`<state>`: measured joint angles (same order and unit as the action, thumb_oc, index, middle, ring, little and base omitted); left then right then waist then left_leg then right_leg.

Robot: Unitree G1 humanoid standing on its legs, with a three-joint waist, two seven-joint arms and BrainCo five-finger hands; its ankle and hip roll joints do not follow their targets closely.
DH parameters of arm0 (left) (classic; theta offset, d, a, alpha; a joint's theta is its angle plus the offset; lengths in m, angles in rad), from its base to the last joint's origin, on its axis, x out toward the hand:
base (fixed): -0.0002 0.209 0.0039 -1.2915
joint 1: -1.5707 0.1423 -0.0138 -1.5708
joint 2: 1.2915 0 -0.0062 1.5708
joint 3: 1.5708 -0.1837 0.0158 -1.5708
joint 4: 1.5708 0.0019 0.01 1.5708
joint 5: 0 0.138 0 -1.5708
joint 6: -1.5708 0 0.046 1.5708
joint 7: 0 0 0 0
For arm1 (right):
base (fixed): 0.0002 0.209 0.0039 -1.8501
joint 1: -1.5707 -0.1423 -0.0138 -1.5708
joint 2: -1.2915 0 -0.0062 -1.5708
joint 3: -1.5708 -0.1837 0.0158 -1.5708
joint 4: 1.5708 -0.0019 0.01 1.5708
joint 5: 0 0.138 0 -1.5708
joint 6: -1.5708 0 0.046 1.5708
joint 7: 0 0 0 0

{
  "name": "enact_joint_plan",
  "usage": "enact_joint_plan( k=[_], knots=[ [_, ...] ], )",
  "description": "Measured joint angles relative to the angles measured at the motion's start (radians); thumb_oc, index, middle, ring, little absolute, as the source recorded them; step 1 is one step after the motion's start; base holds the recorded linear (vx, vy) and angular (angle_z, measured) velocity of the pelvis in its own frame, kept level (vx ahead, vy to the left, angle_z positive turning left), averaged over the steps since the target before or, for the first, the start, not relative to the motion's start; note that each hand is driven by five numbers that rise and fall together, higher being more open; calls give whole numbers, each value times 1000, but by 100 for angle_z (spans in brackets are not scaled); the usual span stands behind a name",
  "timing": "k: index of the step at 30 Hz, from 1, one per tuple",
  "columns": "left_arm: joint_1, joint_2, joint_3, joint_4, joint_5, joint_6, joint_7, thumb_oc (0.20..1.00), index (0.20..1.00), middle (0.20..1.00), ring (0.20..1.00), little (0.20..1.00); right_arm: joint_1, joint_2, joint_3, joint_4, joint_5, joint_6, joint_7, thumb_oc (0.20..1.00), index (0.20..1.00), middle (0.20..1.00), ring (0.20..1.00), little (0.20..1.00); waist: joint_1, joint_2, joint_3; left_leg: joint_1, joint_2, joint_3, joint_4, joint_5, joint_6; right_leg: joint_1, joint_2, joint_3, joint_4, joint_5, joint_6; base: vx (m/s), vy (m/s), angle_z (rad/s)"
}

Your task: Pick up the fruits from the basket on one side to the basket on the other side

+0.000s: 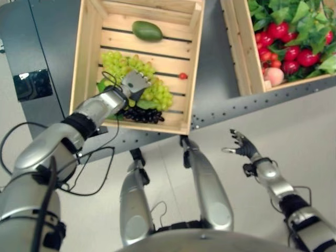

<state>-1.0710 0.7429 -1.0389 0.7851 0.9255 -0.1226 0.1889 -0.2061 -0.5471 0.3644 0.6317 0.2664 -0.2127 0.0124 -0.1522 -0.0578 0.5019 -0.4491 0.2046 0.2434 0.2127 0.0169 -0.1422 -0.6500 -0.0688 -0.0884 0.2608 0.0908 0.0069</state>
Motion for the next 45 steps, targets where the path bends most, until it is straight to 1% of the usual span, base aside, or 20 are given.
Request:
enact_joint_plan(
  k=[11,18,21,23,24,26,27,28,30,31,32,33,34,35,36,37,39,40,42,45],
  knots=[
    [-15,-64,0,99,0,20,17,200,200,200,200,200,-6,-19,6,-5,21,0,1,1000,1000,1000,1000,1000,-3,-11,-6,0,2,0,7,-6,-1,0,2,3,2,0,0,1,0,0],
    [-14,-72,1,144,0,23,21,200,200,200,200,200,-6,-18,24,-5,22,-1,0,1000,1000,1000,1000,1000,-5,-46,-28,-1,3,0,12,-8,-4,-1,4,4,-3,-2,-2,3,1,-2],
    [-4,-63,24,145,-18,17,28,200,200,200,200,200,-5,-17,29,-7,22,-2,0,1000,1000,1000,1000,1000,-1,-52,-31,-2,2,0,13,-8,-4,-1,4,4,-4,-2,-2,0,0,0],
    [29,-61,116,137,-86,18,39,200,200,200,200,200,-5,-15,29,-9,22,-4,-1,1000,1000,1000,1000,1000,-4,-52,-31,-1,3,-1,14,-12,-4,-2,4,4,-1,-1,-2,9,-24,-6],
    [49,-61,131,132,-101,19,40,200,200,200,200,200,-3,-15,29,-11,22,-4,-2,1000,1000,1000,1000,1000,-5,-52,-31,-1,4,-1,15,-12,-5,-3,3,4,-1,-1,-2,16,-26,-5],
    [91,-8,190,18,-172,33,30,200,200,200,200,200,3,-10,23,-26,22,-8,-6,1000,1000,1000,1000,1000,-3,-50,-30,-4,1,-3,14,-13,-6,-8,3,1,12,3,3,0,0,0],
    [152,44,254,-93,-218,29,21,200,200,200,200,200,19,0,-3,-36,22,-9,-10,1000,1000,1000,1000,1000,-3,-49,-29,-7,3,-7,13,-13,-7,-14,4,-2,20,-1,-2,0,0,0],
    [181,66,281,-136,-240,30,17,200,200,200,200,200,22,3,-9,-36,22,-9,-13,1000,1000,1000,1000,1000,-2,-49,-28,-7,1,-10,12,-13,-7,-16,4,-4,23,-2,-4,18,-12,4],
    [352,179,456,-379,-282,29,0,200,200,200,200,200,48,23,-70,-43,21,-9,-18,1000,1000,1000,1000,1000,1,-42,-18,-10,2,-28,10,-12,-15,-15,3,-12,30,-11,-16,23,-5,9],
    [389,199,496,-423,-287,29,0,200,200,200,200,200,57,23,-82,-42,21,-9,-20,1000,1000,1000,1000,1000,10,-34,-12,-7,-1,-30,10,-11,-15,-13,1,-16,38,-9,-24,22,3,19],
    [470,221,598,-493,-305,29,-1,200,200,200,200,200,71,20,-101,-41,21,-8,-20,1000,1000,1000,1000,1000,25,-21,3,4,-3,-34,10,-12,-16,-2,-4,-20,48,-14,-35,20,13,13],
    [590,226,744,-589,-326,27,-3,200,200,200,200,200,83,32,-128,-44,20,-8,-17,1000,1000,1000,1000,1000,39,-17,5,10,-4,-35,9,-14,-18,1,-6,-18,50,-17,-38,12,11,10],
    [633,226,792,-625,-338,23,3,200,200,200,200,200,90,30,-130,-44,20,-7,-17,1000,1000,1000,1000,1000,38,-13,7,12,-2,-35,9,-14,-18,5,-6,-18,51,-17,-38,7,14,6],
    [674,223,836,-667,-362,21,5,200,200,200,200,200,101,25,-132,-41,20,-5,-15,1000,1000,1000,1000,1000,56,-3,14,21,-5,-40,9,-15,-17,18,-8,-19,51,-19,-36,8,10,13],
    [685,225,842,-677,-373,21,7,200,200,200,200,200,104,24,-132,-41,20,-4,-14,1000,1000,1000,1000,1000,67,1,16,25,-7,-43,10,-15,-17,25,-9,-18,52,-22,-34,17,12,17],
    [722,219,874,-709,-394,20,4,200,200,200,200,200,104,29,-133,-45,19,-4,-12,1000,1000,1000,1000,1000,83,1,16,30,-12,-53,12,-15,-15,32,-12,-19,56,-29,-26,17,7,12],
    [776,200,923,-752,-412,20,3,200,200,200,200,200,105,28,-140,-45,18,1,-3,1000,1000,1000,1000,1000,92,1,16,38,-11,-55,13,-16,-9,41,-16,-20,57,-31,-23,15,13,9],
    [799,196,943,-765,-423,20,1,200,200,200,200,200,107,28,-142,-47,17,1,0,1000,1000,1000,1000,1000,87,1,16,39,-11,-55,12,-16,-9,44,-18,-21,56,-31,-23,11,16,10],
    [836,177,988,-788,-447,20,-1,200,200,200,200,200,116,27,-159,-47,11,5,6,1000,1000,1000,1000,1000,93,1,16,45,-13,-58,12,-12,-4,53,-22,-24,57,-30,-22,11,8,9],
    [845,159,998,-813,-473,20,-1,200,200,200,200,200,119,28,-159,-41,6,16,12,1000,1000,1000,1000,1000,96,1,16,59,-13,-59,11,-11,-4,67,-23,-26,57,-30,-22,3,2,1]
  ],
)
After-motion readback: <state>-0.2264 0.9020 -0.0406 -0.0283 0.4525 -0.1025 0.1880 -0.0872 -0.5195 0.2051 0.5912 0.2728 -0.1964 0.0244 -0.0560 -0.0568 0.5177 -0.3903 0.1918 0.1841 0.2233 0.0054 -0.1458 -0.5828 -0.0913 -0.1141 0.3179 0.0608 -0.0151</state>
